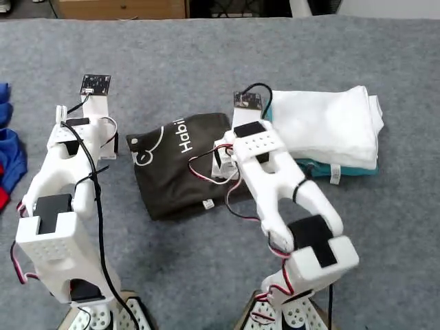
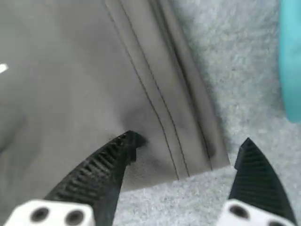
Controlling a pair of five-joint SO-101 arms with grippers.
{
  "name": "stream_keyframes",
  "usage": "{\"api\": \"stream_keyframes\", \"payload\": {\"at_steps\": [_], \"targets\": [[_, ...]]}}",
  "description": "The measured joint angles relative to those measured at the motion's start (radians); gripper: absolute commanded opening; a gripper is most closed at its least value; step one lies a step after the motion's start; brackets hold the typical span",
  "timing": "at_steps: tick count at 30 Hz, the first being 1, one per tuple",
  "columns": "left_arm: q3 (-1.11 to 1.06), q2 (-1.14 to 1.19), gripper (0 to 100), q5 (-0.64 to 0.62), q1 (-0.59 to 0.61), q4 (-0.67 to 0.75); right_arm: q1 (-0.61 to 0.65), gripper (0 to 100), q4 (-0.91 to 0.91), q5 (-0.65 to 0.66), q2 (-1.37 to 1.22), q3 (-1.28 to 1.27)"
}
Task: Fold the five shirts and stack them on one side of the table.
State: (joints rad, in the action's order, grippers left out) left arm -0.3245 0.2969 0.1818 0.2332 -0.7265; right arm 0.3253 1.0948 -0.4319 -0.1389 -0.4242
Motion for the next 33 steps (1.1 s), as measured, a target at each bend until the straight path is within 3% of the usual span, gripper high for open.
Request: {"api": "stream_keyframes", "payload": {"at_steps": [16, 24, 33], "targets": [[0.000, 0.000, 3, 0.000, 0.000, 0.000, 0.003, 33.1, 0.002, -0.061, -0.201, 0.129], [0.014, 0.005, 3, 0.000, 0.000, -0.020, 0.000, 1.9, 0.003, -0.026, -0.201, 0.129], [0.017, 0.006, 3, 0.000, 0.002, -0.020, -0.005, 1.5, 0.025, 0.009, -0.189, 0.129]]}}
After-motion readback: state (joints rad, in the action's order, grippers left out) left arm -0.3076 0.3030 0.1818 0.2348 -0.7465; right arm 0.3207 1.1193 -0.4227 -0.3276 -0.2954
